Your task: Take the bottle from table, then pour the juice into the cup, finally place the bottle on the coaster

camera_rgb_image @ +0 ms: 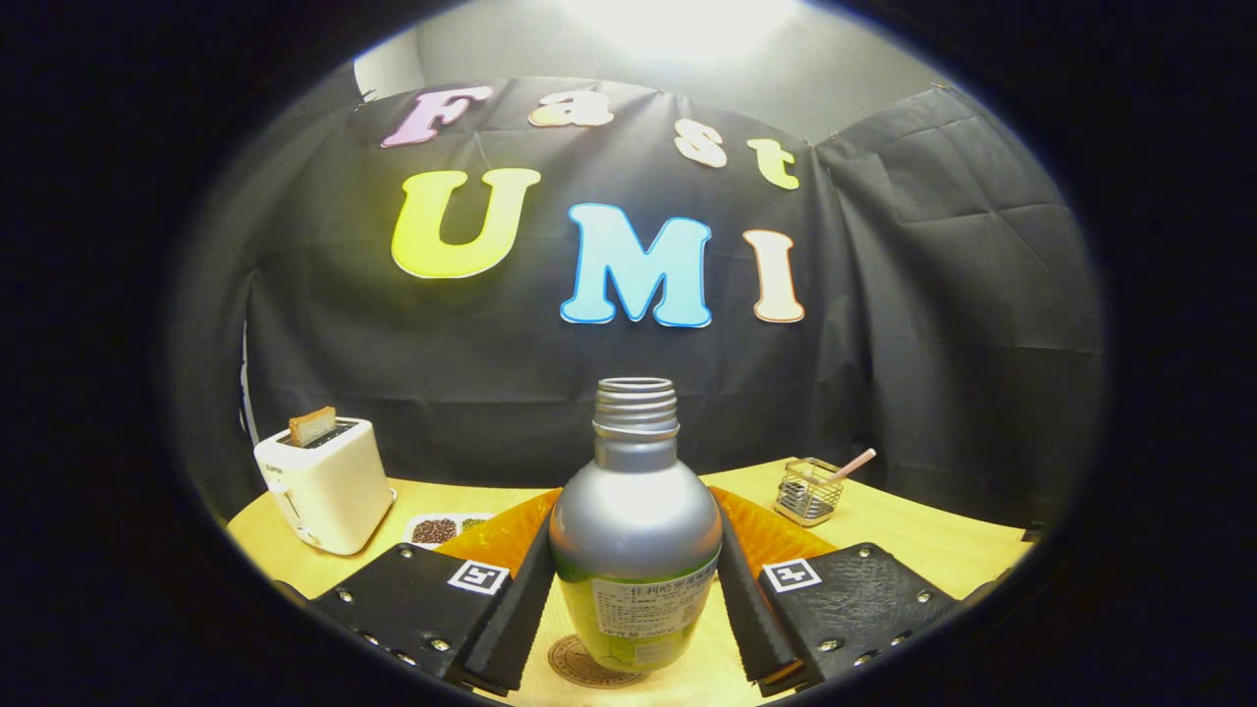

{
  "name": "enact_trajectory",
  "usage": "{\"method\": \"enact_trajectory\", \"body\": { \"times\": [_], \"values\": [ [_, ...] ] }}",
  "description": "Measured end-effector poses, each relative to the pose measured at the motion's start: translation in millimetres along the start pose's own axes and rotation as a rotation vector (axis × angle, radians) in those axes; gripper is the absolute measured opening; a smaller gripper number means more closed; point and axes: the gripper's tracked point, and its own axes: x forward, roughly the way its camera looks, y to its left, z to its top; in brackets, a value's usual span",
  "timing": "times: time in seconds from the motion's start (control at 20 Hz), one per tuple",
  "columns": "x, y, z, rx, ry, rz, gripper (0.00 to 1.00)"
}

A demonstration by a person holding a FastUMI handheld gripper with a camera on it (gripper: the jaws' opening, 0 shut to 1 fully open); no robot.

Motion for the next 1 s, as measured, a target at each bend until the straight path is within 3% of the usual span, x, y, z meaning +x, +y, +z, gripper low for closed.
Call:
{"method": "enact_trajectory", "body": {
  "times": [0.3, 0.75, 1.0],
  "values": [
    [12.7, 21.0, -23.3, 0.042, 0.002, 0.072, 0.8],
    [24.9, 22.8, -57.1, 0.085, 0.032, 0.077, 0.8],
    [30.1, 28.6, -77.3, 0.039, 0.063, 0.082, 0.8]
  ]
}}
